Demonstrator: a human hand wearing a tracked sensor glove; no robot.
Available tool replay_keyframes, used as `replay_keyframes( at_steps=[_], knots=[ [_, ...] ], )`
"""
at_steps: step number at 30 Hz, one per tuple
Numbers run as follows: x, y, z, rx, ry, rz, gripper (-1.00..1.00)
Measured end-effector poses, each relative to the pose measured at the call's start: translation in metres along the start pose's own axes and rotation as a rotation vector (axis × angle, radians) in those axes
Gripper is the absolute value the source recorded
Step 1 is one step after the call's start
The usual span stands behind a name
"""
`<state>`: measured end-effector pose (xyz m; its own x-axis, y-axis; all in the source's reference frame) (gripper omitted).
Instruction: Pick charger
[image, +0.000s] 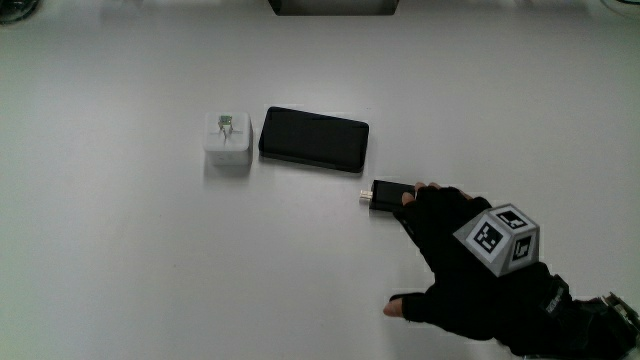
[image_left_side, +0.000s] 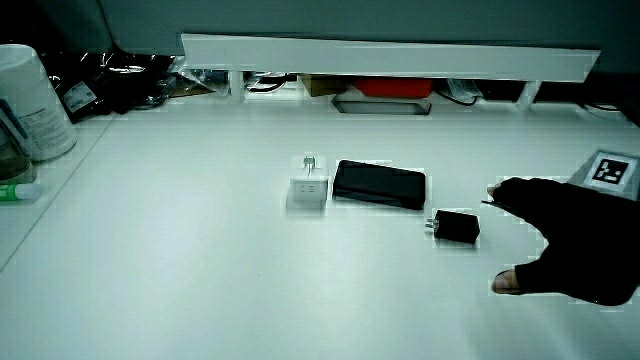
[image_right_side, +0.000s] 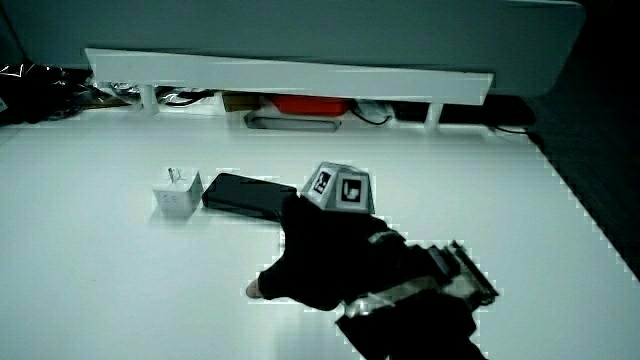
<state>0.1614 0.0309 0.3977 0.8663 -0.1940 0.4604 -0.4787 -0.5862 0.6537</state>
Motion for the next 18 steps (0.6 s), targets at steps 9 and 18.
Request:
replay_keyframes(
  at_steps=[9, 18],
  knots=[
    [0.015, 0.031, 0.016, -0.016, 0.059, -0.056, 0.00],
    [0.031, 0.066, 0.021, -0.033, 0.106, -0.098, 0.00]
  ],
)
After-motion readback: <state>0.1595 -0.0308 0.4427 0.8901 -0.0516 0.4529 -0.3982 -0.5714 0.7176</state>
